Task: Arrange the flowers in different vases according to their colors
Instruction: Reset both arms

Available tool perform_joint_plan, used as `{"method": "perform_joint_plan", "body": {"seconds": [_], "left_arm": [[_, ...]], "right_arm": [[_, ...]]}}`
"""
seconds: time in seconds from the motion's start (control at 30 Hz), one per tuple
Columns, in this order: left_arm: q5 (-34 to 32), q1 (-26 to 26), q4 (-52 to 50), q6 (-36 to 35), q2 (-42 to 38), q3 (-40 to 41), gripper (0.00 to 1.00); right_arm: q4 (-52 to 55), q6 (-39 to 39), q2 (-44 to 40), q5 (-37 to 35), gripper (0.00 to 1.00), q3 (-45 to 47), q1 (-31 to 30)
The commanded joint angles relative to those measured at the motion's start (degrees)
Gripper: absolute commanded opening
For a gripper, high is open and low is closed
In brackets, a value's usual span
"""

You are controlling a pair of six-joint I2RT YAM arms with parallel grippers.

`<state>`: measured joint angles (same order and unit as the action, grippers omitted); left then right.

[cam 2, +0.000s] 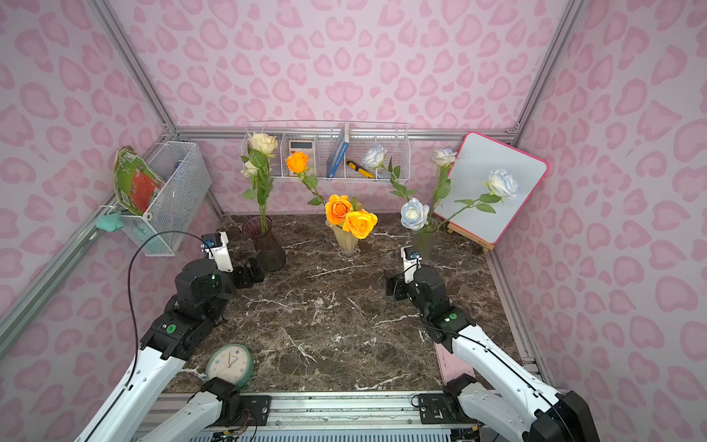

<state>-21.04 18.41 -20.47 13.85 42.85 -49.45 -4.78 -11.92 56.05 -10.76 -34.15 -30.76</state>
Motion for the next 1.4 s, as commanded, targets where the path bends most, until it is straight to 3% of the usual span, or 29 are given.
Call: {"method": "perform_joint_plan", "body": {"seconds": [0.0, 0.13, 0.2, 0.27, 0.33, 0.5, 0.77, 0.83, 1.07, 1.3, 1.37], "left_arm": [[-9.58, 0.31, 3.37, 0.87, -3.49, 4.98, 0.99], [-16.75, 0.22, 18.6, -8.78, -2.5, 13.6, 0.99], [-17.33, 0.22, 25.09, -14.24, -0.16, 16.21, 0.99], [-18.86, -0.77, 28.07, -15.16, 2.58, 16.83, 0.99], [-22.82, -3.26, 31.55, -11.24, 5.05, 18.78, 0.99], [-15.16, -9.09, 43.45, -10.08, 9.71, 25.8, 0.99], [-5.83, -11.43, 66.94, -15.43, 26.21, 33.57, 0.99], [-5.57, -11.53, 71.17, -16.94, 30.63, 33.79, 0.99], [-3.33, -11.81, 86.48, -18.63, 45.04, 33.71, 0.99], [2.87, -15.42, 81.88, -15.22, 43.55, 33.36, 0.99], [6.09, -16.65, 82.28, -14.85, 43.88, 33.47, 0.99]], "right_arm": [[-2.38, -0.35, -0.33, -6.49, 0.99, 1.52, 1.94], [-10.13, -0.57, -0.37, -9.65, 0.99, 5.18, 6.74], [-16.41, 0.13, -0.46, -10.96, 0.99, 8.0, 8.94], [-23.65, 0.5, -0.84, -11.33, 0.99, 11.31, 11.29], [-31.35, 0.63, -1.12, -10.77, 0.99, 14.96, 13.86], [-53.58, 4.84, 3.39, -10.6, 0.99, 24.42, 19.7], [-58.7, 5.19, 13.3, 1.64, 0.99, 25.53, 26.82], [-55.83, 5.35, 13.41, 1.66, 0.99, 24.55, 27.91], [-72.47, 7.98, 17.16, 0.53, 0.99, 31.58, 28.77], [-87.23, 9.14, 31.45, -1.78, 0.99, 31.95, 28.48], [-96.1, 10.48, 36.09, -2.25, 0.99, 32.46, 28.06]]}}
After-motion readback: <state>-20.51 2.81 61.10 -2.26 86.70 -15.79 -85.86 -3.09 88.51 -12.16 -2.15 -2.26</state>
